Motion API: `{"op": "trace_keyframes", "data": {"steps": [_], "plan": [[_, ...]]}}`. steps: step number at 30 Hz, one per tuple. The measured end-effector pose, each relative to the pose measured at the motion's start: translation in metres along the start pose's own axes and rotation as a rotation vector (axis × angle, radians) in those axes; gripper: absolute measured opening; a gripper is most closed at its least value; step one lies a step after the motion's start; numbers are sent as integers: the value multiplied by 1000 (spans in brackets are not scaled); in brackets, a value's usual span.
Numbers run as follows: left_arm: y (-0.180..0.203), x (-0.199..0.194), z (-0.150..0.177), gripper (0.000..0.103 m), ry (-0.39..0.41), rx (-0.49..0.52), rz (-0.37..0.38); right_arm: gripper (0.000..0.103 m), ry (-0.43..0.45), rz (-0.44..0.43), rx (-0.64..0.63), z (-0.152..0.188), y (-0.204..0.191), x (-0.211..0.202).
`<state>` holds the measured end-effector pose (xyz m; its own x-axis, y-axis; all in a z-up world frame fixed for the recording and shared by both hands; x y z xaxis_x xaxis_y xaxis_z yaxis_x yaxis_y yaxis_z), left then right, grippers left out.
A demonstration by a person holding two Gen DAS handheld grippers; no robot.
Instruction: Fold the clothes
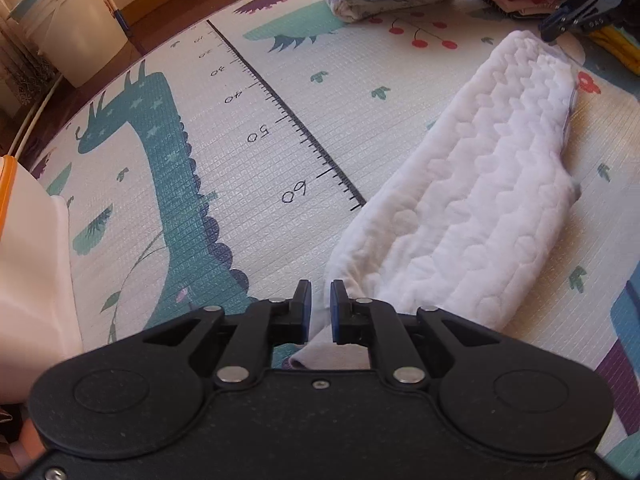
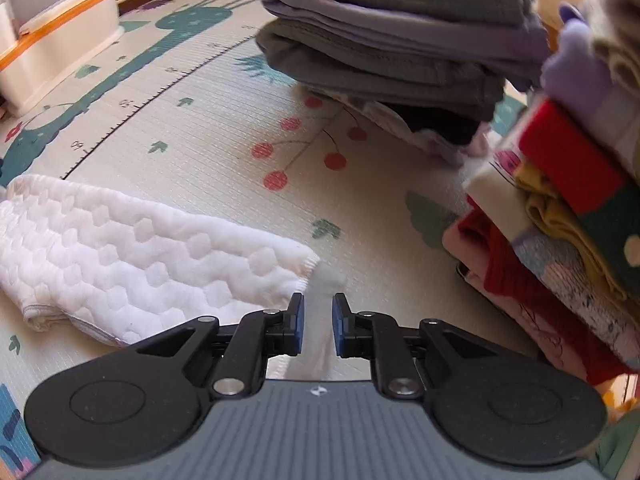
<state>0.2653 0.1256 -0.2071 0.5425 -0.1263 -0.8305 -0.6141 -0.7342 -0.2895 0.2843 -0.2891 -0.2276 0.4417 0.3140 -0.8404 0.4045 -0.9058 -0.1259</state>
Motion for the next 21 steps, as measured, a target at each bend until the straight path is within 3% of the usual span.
{"op": "trace_keyframes", "data": {"steps": [4, 5, 7, 10, 15, 21], "plan": [[44, 5, 4, 10, 25, 10, 132, 17, 30, -67, -123, -8, -34, 22], [52, 14, 7, 17, 11, 37, 118, 17, 35, -73, -127, -9, -37, 28], [52, 37, 16, 18, -47, 64, 36, 18, 11, -59, -121, -6, -36, 42], [33, 37, 13, 47, -29, 17, -27, 18, -10, -58, -57, 4, -23, 51], [2, 27, 3, 40, 33, -82, -94, 18, -8, -50, -40, 8, -23, 46], [45, 35, -26, 39, 90, -43, 42, 21, 53, -59, -25, 6, -23, 37]]}}
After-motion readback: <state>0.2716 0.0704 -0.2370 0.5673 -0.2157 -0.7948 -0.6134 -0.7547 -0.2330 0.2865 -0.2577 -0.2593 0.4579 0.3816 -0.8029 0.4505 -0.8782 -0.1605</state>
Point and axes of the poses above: each gripper's, at about its wrist camera, not at the fingertips, and x roughly the way its jaws point, y to its right, z to its underside, the point moved 6 cm from there along x, roughly the way its jaws point, and after that the axes turned 9 degrees about -z, right-handed, at the moved point
